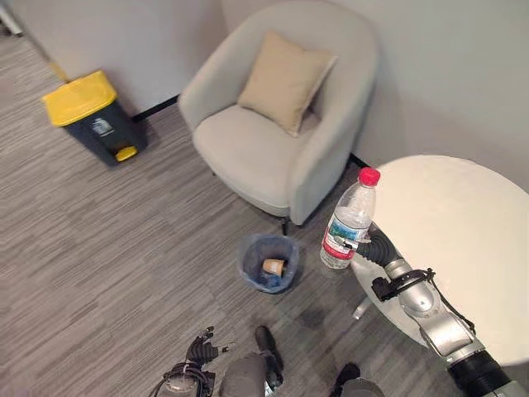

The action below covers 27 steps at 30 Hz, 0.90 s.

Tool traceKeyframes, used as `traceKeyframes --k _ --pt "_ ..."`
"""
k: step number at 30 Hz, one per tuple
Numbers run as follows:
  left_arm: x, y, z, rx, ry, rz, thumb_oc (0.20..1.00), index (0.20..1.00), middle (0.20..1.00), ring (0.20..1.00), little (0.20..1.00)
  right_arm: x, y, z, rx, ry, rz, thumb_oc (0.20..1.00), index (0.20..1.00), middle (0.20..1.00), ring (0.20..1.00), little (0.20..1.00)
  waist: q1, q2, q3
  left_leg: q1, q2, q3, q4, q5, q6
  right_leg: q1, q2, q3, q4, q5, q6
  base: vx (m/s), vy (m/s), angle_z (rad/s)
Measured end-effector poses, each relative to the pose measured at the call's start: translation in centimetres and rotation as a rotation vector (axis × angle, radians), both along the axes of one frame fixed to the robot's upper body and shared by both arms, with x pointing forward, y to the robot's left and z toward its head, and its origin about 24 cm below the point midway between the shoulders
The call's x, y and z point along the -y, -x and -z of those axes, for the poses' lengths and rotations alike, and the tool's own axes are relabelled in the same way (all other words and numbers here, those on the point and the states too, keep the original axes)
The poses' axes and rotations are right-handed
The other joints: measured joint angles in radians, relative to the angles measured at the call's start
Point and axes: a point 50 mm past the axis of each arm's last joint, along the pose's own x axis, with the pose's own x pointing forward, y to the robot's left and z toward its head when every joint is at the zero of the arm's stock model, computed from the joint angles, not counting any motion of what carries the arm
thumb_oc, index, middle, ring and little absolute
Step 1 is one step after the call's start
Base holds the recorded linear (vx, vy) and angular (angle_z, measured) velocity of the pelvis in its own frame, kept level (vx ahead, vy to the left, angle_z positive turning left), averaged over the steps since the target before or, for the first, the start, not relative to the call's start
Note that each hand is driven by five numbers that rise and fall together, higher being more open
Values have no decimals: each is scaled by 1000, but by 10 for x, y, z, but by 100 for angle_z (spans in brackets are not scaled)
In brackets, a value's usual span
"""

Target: Gather garbage on tea table into small bin, then transfer packed bag to large trash can.

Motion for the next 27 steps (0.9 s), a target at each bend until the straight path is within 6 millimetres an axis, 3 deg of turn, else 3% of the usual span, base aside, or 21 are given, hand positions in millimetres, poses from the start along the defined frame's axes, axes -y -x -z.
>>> traceKeyframes --k 1,4,5,6,8,10,12,14,15,17,20,24,27 --pt "-3 0 -1 -1 -8 1 1000 1000 1000 1000 1000 -2 0 0 2 -9 -1 200 200 200 200 200 2 -7 -3 0 -11 -2 0 -5 6 1 -10 1 1 6 11 125 216 12" --pt "-6 -7 -4 18 -22 12 1000 1000 1000 1000 1000 -4 0 1 -2 -6 -9 200 200 200 200 200 -18 -10 -10 9 -34 -31 -2 -26 33 -72 -83 37 233 -17 19 88 138 34" --pt "-7 -12 -6 30 -28 21 1000 1000 1000 1000 1000 -5 1 2 -3 -6 -10 200 200 200 200 200 -32 -18 -12 12 -46 -60 -19 -33 44 -132 -94 135 339 -72 29 103 74 63" --pt "-9 -19 -10 50 -37 29 1000 1000 1000 1000 1000 -8 2 1 2 -8 -27 200 200 200 200 200 -60 -32 -15 14 -71 -87 -58 -26 61 -211 -59 308 375 -149 41 131 21 56" --pt "-9 -22 -11 58 -37 26 1000 1000 1000 1000 1000 -11 3 2 -4 -8 -38 200 200 200 200 200 -63 -44 -11 14 -89 -96 -68 -10 55 -284 -46 342 332 -156 32 95 -33 30" --pt "-8 -21 -10 54 -34 24 1000 1000 1000 1000 1000 -10 4 3 -9 -6 -36 200 200 200 200 200 -71 -40 -2 14 -92 -112 -70 -30 51 -340 -24 357 287 -149 24 17 -49 31" --pt "-7 -21 -9 48 -35 25 1000 1000 1000 1000 1000 -7 8 8 -30 -4 -26 200 200 200 200 200 -119 -30 8 4 -89 -179 -64 -17 48 -362 42 460 203 -86 24 97 -62 99" --pt "-7 -20 -9 45 -48 40 1000 1000 1000 1000 1000 -5 11 13 -47 -3 -20 200 200 200 200 200 -116 -37 16 -4 -92 -225 -65 -13 35 -390 93 554 185 -36 14 56 -143 86" --pt "-7 -20 -9 44 -51 42 1000 1000 1000 1000 1000 -4 11 13 -48 0 -15 200 200 200 200 200 -116 -35 35 -14 -93 -258 -58 4 11 -380 103 559 178 15 -16 23 -153 80" --pt "-6 -21 -9 47 -50 43 1000 1000 1000 1000 1000 -1 9 11 -41 25 -12 200 200 200 200 200 -116 -17 49 -46 -77 -295 -34 19 -9 -376 115 519 160 41 -26 12 -165 56" --pt "-6 -21 -10 59 -50 39 1000 1000 1000 1000 1000 4 2 1 -7 129 -38 200 200 200 200 200 -92 20 85 -88 -46 -339 1 27 -33 -374 132 454 165 26 -51 -15 -164 40" --pt "-7 -24 -11 65 -60 36 1000 1000 1000 1000 1000 -7 -24 -31 117 203 -90 200 200 200 200 200 -78 24 140 -162 -30 -360 42 25 -57 -469 131 432 265 -22 -89 -69 -91 24" --pt "-6 -33 -15 96 -66 27 1000 1000 1000 1000 1000 -16 -39 -45 164 209 -100 200 200 200 200 200 -57 27 180 -218 -26 -364 75 25 -68 -541 124 429 340 -45 -110 -104 -62 8"
